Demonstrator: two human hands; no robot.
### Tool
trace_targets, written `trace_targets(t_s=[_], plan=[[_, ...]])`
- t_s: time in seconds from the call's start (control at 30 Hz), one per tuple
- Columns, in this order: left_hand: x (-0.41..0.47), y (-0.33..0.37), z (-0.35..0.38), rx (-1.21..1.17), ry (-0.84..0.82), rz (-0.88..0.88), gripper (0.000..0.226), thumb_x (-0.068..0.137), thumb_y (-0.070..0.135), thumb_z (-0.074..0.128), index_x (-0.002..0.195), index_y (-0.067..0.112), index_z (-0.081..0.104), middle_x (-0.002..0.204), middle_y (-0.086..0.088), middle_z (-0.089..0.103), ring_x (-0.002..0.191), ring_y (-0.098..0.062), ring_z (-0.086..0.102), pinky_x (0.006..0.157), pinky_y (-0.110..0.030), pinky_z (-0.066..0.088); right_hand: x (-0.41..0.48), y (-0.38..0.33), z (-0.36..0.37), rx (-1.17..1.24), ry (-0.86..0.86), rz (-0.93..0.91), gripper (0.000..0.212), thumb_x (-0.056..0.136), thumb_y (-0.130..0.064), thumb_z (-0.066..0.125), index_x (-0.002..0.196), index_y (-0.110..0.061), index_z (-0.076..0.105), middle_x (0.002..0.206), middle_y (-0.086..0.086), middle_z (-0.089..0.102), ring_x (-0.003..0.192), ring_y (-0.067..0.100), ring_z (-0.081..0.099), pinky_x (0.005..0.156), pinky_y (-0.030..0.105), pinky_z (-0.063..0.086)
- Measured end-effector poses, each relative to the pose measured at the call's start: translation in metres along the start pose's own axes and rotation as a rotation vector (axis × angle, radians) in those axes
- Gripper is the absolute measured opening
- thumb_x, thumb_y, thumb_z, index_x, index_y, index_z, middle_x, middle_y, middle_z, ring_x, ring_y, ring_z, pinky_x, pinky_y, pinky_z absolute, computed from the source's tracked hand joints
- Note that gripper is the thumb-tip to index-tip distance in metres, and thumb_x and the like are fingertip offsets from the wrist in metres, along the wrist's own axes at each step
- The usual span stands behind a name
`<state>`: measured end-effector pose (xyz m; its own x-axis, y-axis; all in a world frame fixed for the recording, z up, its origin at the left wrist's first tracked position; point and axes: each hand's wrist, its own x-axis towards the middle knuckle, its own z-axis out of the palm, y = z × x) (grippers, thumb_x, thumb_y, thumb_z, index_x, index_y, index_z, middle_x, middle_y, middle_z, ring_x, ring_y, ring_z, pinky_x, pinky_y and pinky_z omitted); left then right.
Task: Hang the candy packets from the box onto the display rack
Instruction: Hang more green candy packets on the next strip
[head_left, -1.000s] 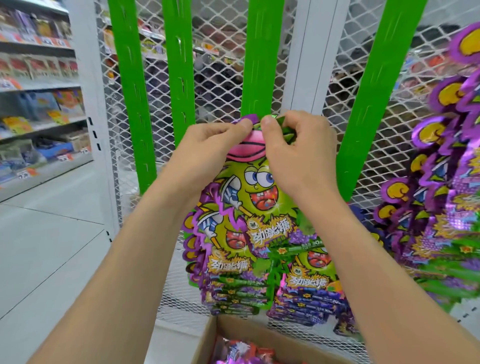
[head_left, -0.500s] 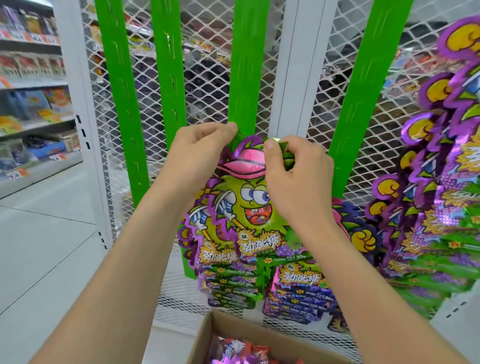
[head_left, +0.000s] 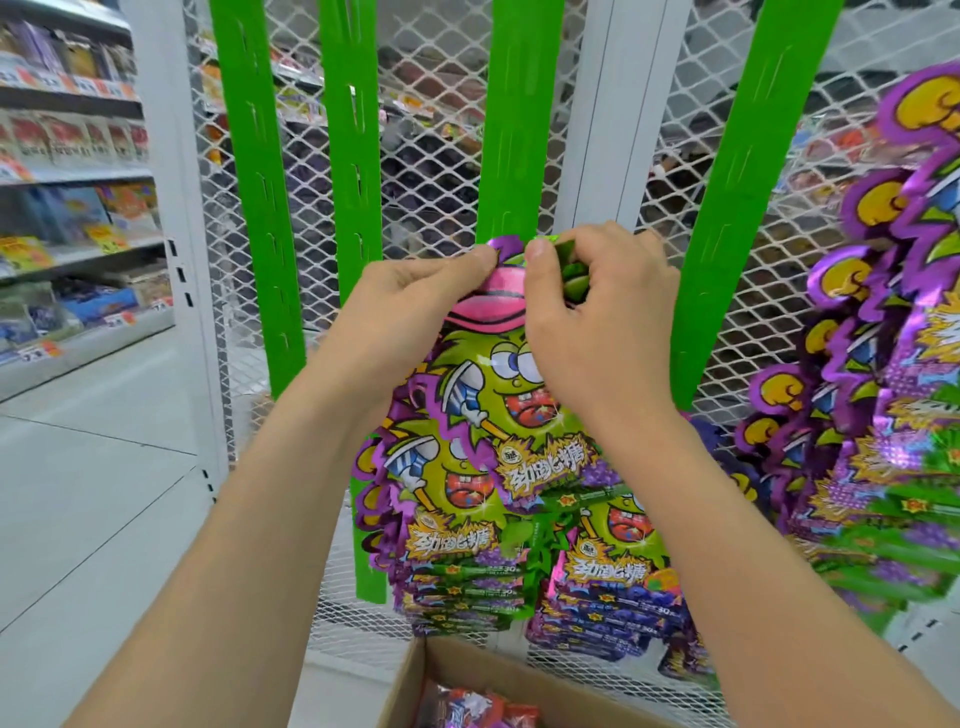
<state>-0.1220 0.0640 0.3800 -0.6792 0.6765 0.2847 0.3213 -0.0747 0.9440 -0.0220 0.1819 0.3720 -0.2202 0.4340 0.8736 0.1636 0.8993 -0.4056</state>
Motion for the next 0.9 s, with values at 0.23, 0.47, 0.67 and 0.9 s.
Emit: trace_targets(t_s=[0.23, 0.47, 0.67, 0.9], plan=[[-0.002, 0.000, 0.003, -0.127, 0.026, 0.040, 0.019, 0.099, 0.026, 0.071, 0.085, 0.020, 0.081, 0.078, 0.011, 0.081, 0.070, 0.006, 0.073, 0.062, -0.004, 0.049, -0.008, -0.001, 0.004, -0.006, -0.076, 0.093, 0.045, 0.099, -0.041, 0.052, 0.061, -0.019, 0.044, 0.058, -0.005, 0.045, 0.070, 0.033, 0.046, 0.074, 0.047, 0.046], [-0.005, -0.003, 0.007, -0.118, 0.042, 0.035, 0.019, 0.096, 0.023, 0.072, 0.085, 0.013, 0.082, 0.084, -0.006, 0.081, 0.076, -0.015, 0.075, 0.075, -0.021, 0.059, -0.018, 0.003, 0.002, -0.022, -0.108, 0.099, 0.047, 0.100, -0.043, 0.050, 0.062, -0.015, 0.045, 0.056, -0.002, 0.045, 0.067, 0.036, 0.046, 0.075, 0.049, 0.048], [-0.008, 0.001, 0.004, -0.104, 0.024, 0.050, 0.036, 0.101, 0.048, 0.067, 0.096, 0.019, 0.086, 0.093, -0.003, 0.083, 0.096, -0.021, 0.080, 0.106, -0.044, 0.056, -0.017, -0.003, -0.003, 0.005, 0.052, 0.020, 0.032, 0.103, -0.040, 0.054, 0.074, -0.027, 0.047, 0.074, -0.009, 0.051, 0.083, 0.026, 0.049, 0.075, 0.040, 0.035], [-0.003, -0.004, 0.004, -0.137, -0.006, 0.048, 0.037, 0.099, 0.052, 0.068, 0.093, 0.021, 0.087, 0.099, -0.001, 0.083, 0.111, -0.027, 0.075, 0.117, -0.055, 0.044, -0.011, -0.005, -0.001, -0.026, 0.068, 0.053, 0.034, 0.100, -0.040, 0.054, 0.071, -0.023, 0.052, 0.072, -0.008, 0.055, 0.082, 0.024, 0.050, 0.075, 0.040, 0.035]])
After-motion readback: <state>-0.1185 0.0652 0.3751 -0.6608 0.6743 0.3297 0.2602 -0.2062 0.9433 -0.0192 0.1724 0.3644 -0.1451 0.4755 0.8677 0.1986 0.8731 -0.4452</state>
